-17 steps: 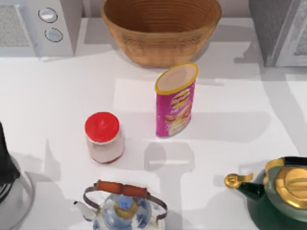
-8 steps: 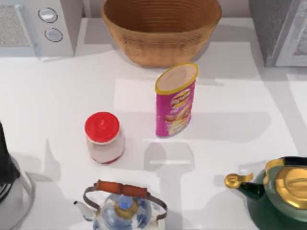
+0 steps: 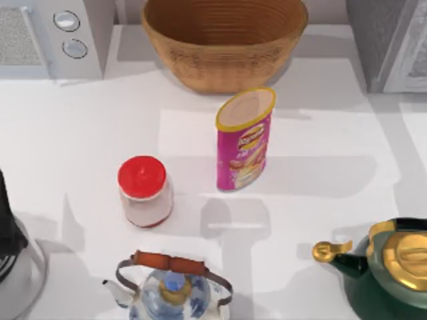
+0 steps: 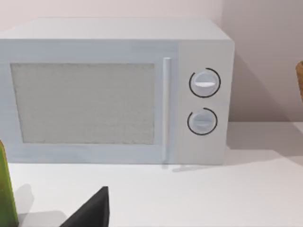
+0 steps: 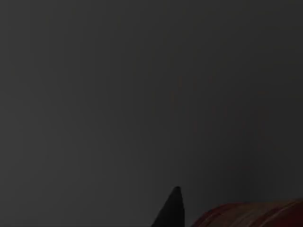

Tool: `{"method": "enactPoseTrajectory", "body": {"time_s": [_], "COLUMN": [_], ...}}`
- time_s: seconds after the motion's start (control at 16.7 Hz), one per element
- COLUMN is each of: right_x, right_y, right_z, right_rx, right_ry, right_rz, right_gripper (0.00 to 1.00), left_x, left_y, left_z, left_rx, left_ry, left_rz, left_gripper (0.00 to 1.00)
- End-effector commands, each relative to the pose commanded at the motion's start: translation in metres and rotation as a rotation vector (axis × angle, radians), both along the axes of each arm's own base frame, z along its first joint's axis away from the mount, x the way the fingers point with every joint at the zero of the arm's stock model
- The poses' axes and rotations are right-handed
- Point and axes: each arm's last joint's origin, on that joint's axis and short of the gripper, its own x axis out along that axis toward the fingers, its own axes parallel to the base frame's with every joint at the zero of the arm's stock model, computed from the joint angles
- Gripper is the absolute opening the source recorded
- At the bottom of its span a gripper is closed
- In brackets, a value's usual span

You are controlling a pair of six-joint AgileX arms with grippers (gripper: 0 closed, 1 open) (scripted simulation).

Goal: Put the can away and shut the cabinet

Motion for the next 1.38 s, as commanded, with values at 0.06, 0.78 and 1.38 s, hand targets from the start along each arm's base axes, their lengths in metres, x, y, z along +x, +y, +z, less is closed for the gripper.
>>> {"method": "enactPoseTrajectory", "body": {"time_s": [0.06,0.78,1.38], "right_x": [0.0038,0.0055,0.0055], "right_y": [-0.0004,-0.0006,-0.0006], "right_z": [-0.0024,-0.0035,-0.0035], "right_rx": [0.000,-0.001,-0.001], "right_ry": [0.005,0.007,0.007], "right_rz": [0.000,0.000,0.000], "right_gripper": [0.00,0.53,1.00], "left_x": [0.0000,0.0000,0.0000], "left_y": [0.0000,0.0000,0.0000], "left_z": [0.0000,0.0000,0.0000], "left_rx": [0.000,0.000,0.000], "left_ry": [0.000,0.000,0.000], "left_rz": [0.000,0.000,0.000], "left_gripper": [1.00,1.00,1.00]}}
